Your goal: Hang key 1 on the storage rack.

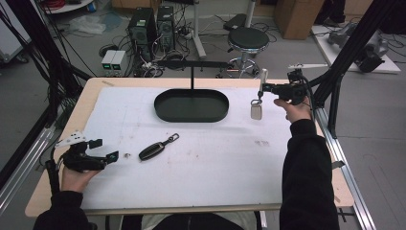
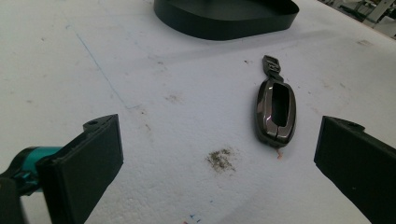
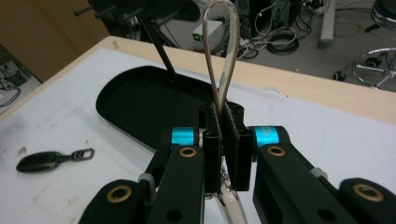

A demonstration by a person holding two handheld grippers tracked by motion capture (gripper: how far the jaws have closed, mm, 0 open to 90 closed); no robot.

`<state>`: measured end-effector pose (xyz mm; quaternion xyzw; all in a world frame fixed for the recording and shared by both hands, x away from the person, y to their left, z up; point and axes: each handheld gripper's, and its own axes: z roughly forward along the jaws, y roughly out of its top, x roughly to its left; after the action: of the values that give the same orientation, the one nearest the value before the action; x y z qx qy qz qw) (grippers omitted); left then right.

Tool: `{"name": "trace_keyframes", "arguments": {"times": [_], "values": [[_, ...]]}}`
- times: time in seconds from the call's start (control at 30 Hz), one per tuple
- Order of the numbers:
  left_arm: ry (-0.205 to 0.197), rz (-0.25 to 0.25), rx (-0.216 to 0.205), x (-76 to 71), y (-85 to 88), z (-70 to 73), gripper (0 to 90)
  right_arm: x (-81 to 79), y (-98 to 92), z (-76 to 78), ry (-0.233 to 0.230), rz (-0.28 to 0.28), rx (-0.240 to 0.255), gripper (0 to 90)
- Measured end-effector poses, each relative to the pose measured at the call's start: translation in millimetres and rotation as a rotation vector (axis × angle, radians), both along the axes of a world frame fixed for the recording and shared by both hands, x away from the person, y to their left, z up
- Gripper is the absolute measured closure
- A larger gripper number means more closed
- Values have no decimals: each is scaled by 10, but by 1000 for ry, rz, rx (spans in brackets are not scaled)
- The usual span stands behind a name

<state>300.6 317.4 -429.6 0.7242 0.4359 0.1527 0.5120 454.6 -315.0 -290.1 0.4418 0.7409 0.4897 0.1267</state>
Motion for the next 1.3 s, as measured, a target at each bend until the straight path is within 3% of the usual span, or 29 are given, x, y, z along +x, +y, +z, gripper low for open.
{"name": "trace_keyframes", "arguments": {"times": [0.77,0.9,1.3], "values": [[-3,-2,-21,17,13,-11,17,206,475,235,-99,54,104,868],[-7,-4,-27,26,22,-12,17,275,536,180,-105,56,125,868],[-10,12,-29,21,26,-9,17,430,683,73,-91,89,113,869]]}}
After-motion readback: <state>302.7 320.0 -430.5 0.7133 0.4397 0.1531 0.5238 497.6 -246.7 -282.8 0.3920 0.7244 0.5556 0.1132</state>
